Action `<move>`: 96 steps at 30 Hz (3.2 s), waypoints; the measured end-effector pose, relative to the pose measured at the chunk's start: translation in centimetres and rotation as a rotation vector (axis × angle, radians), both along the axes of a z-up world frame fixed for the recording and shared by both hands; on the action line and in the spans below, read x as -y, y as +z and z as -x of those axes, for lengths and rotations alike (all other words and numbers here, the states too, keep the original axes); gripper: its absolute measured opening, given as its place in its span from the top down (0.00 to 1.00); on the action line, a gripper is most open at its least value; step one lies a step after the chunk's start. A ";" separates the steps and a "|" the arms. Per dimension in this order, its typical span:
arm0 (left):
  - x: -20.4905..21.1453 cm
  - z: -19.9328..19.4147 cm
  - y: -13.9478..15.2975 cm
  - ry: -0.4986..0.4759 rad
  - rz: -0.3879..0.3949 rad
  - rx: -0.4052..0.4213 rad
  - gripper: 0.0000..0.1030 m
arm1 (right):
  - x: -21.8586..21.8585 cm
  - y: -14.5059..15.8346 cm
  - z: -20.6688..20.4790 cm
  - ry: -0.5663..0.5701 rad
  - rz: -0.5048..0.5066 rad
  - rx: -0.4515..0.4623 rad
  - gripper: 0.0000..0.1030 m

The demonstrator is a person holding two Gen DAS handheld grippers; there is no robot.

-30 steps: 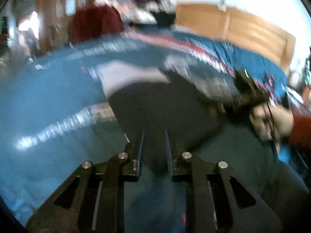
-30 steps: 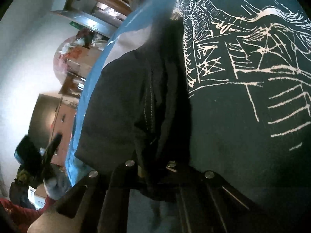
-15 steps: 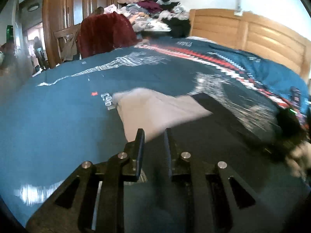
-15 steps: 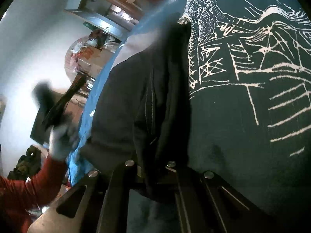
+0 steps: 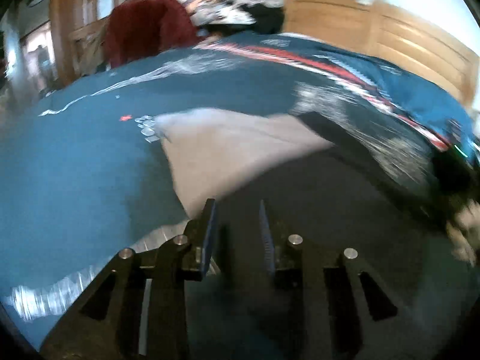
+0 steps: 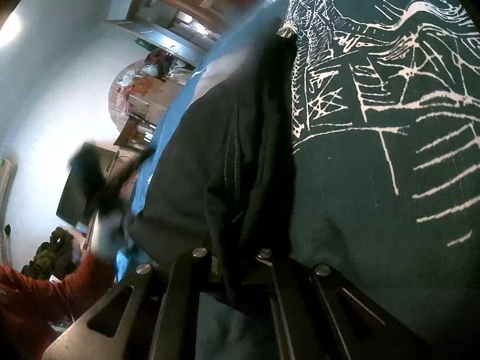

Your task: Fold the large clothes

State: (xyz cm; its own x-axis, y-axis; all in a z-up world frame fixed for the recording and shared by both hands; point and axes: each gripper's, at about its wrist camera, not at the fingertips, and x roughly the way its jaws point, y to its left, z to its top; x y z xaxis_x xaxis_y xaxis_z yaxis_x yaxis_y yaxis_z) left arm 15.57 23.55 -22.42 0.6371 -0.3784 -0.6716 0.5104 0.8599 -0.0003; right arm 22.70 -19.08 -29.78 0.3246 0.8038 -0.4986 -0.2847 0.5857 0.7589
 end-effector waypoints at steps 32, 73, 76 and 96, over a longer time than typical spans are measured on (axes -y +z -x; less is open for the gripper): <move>-1.5 11.3 -4.2 0.385 -0.040 -0.198 0.37 | -6.0 11.3 12.2 -0.244 0.653 0.273 0.28; 2.2 9.4 -8.0 0.509 -0.128 -0.127 0.00 | -10.1 2.6 13.2 -0.326 0.845 0.202 0.00; 2.2 9.4 -8.0 0.509 -0.129 -0.126 0.00 | -10.1 2.7 13.2 -0.329 0.842 0.204 0.00; 2.2 9.4 -7.8 0.511 -0.133 -0.119 0.00 | -10.0 2.7 13.4 -0.337 0.826 0.210 0.00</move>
State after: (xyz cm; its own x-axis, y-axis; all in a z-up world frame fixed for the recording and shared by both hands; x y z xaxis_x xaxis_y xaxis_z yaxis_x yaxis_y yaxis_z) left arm 6.14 21.34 -30.21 0.6346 0.0526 -0.7711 0.0306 0.9952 0.0931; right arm 9.30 -9.11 -27.04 0.6261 0.0638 -0.7771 -0.0845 0.9963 0.0137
